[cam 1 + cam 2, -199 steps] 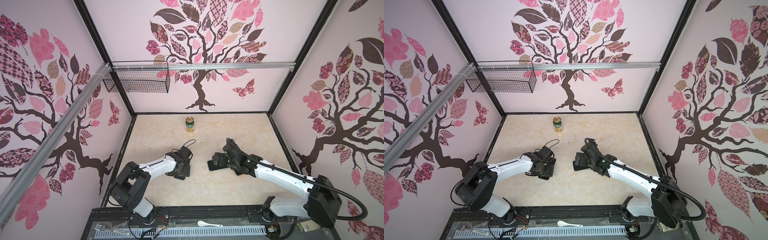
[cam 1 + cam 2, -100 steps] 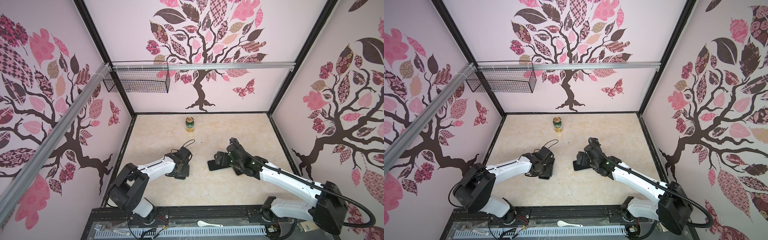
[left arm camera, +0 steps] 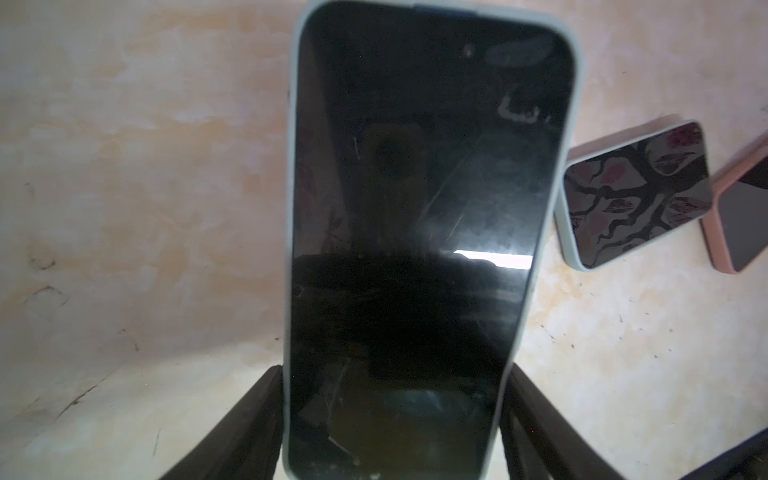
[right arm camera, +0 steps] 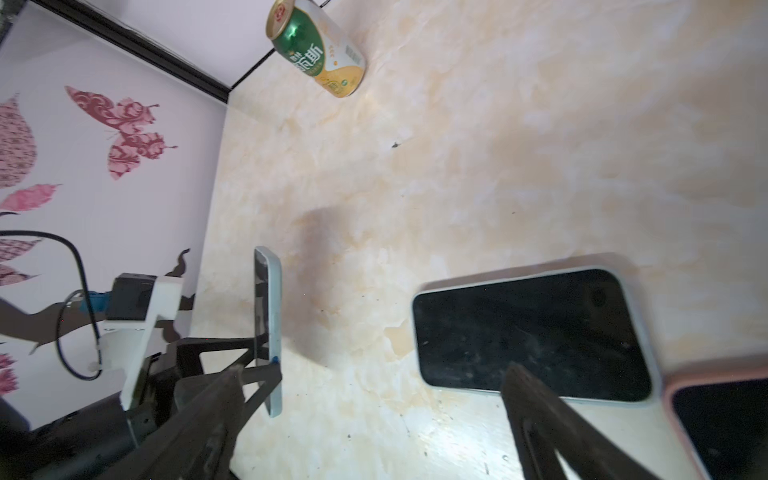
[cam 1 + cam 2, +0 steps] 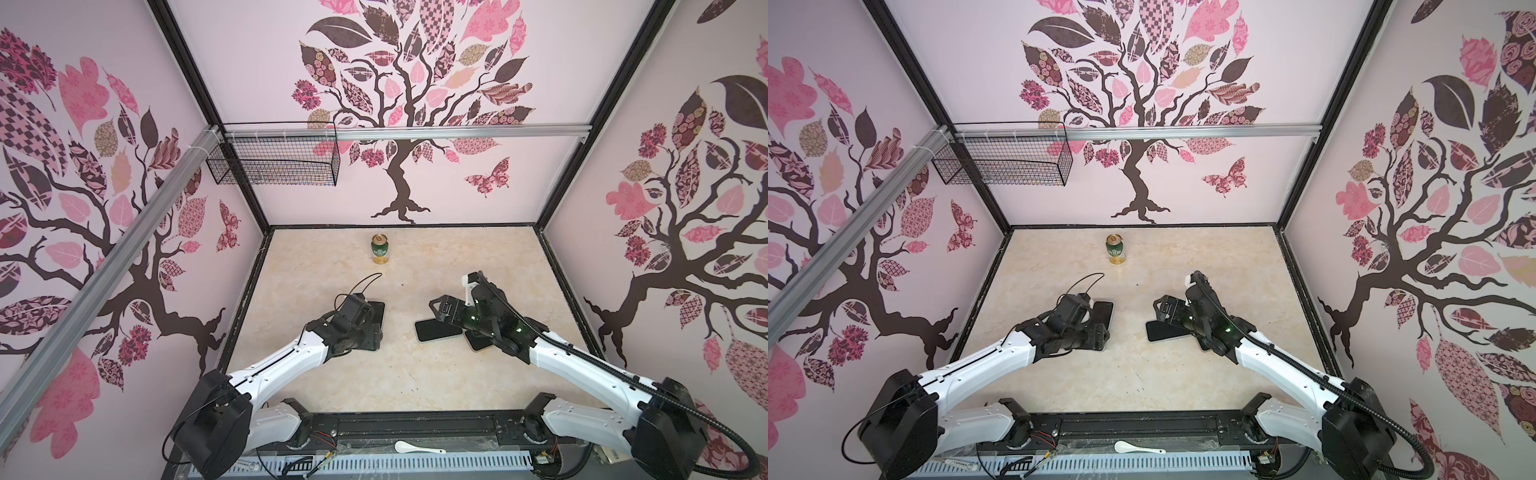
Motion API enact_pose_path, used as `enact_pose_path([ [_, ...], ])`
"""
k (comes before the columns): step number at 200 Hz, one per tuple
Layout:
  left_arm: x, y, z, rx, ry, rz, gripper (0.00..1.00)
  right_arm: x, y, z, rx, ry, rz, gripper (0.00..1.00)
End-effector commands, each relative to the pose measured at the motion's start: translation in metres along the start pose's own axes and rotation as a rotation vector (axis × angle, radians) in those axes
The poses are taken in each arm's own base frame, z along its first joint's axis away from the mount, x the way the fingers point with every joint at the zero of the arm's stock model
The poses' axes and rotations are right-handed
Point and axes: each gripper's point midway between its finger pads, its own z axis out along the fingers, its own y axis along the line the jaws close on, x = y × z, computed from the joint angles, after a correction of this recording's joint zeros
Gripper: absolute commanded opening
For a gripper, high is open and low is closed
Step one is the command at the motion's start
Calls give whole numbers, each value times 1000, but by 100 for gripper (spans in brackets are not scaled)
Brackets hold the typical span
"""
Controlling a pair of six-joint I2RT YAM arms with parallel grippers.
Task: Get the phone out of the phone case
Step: 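Lift the cased phone with the left gripper toward the right gripper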
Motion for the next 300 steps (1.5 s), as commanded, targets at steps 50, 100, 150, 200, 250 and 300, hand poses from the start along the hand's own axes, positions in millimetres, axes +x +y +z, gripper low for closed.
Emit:
enact_pose_path([
  [50, -31, -58, -36, 215, -186, 139, 60, 11, 75, 10, -334, 189, 24, 96],
  [100, -33, -80, -43, 270, -191, 204, 59, 12, 81, 20, -343, 233, 23, 82],
  [150, -31, -97, -44, 300, -183, 245, 59, 21, 71, 36, -281, 302, 21, 68],
  [200, -30, -100, -44, 297, -177, 263, 58, 32, 69, 43, -279, 356, 28, 52],
  [250, -27, -105, -41, 275, -159, 300, 58, 38, 68, 48, -279, 387, 22, 39],
  [300, -22, -105, -37, 270, -145, 314, 58, 36, 70, 44, -279, 376, 11, 27],
])
